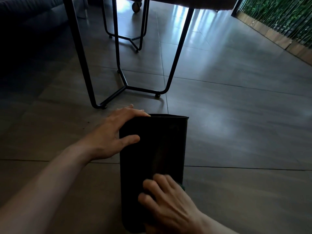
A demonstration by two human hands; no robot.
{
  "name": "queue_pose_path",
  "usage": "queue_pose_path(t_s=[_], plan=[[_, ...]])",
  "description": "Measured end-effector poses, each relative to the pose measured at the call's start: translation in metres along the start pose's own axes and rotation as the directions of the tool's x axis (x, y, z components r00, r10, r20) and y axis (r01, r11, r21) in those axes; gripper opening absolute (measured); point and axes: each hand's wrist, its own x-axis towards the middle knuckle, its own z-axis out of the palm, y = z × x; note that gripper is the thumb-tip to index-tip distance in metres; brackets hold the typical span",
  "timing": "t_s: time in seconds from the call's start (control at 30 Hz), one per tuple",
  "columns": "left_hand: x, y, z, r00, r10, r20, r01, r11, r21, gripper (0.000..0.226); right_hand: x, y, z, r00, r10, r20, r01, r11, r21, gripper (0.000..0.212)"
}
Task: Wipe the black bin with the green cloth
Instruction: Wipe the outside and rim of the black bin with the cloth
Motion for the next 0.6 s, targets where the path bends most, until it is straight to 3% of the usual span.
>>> queue_pose_path(t_s=[0.07, 0.13, 0.17, 0.23, 0.3, 0.33, 0.4, 0.53, 0.6], plan=[[0.000, 0.000, 0.000, 1.000, -0.001, -0.007, 0.001, 1.000, 0.001, 0.064, 0.000, 0.011, -0.006, 0.999, -0.009, -0.052, 0.014, 0.995, 0.099, 0.052], [-0.001, 0.000, -0.001, 1.000, -0.008, -0.009, 0.008, 1.000, 0.004, 0.064, 0.014, 0.025, -0.019, 0.976, 0.131, -0.176, -0.088, 0.968, 0.234, 0.046], [-0.001, 0.001, -0.001, 1.000, -0.009, -0.003, 0.009, 1.000, 0.004, 0.064, 0.023, 0.035, -0.026, 0.937, 0.243, -0.252, -0.166, 0.942, 0.291, 0.045], [-0.001, 0.003, 0.000, 1.000, -0.003, 0.012, 0.003, 1.000, -0.003, 0.064, 0.044, 0.057, -0.044, 0.783, 0.474, -0.403, -0.326, 0.864, 0.383, 0.050], [0.000, 0.004, 0.000, 1.000, -0.006, 0.006, 0.006, 1.000, -0.014, 0.064, 0.060, 0.074, -0.058, 0.645, 0.582, -0.495, -0.405, 0.810, 0.424, 0.050], [0.000, 0.004, 0.000, 1.000, -0.012, -0.001, 0.012, 1.000, -0.020, 0.064, 0.064, 0.078, -0.059, 0.621, 0.586, -0.521, -0.413, 0.809, 0.418, 0.045], [-0.001, 0.003, -0.001, 1.000, -0.025, -0.009, 0.024, 0.999, -0.026, 0.065, 0.063, 0.073, -0.048, 0.652, 0.539, -0.532, -0.411, 0.842, 0.349, 0.043], [0.001, 0.001, -0.001, 1.000, -0.005, -0.009, 0.004, 1.000, -0.018, 0.065, 0.035, 0.053, -0.022, 0.813, 0.435, -0.387, -0.406, 0.900, 0.158, 0.072], [0.003, -0.001, 0.001, 1.000, 0.005, -0.006, -0.005, 1.000, -0.019, 0.064, 0.026, 0.052, -0.015, 0.846, 0.400, -0.352, -0.379, 0.916, 0.131, 0.065]])
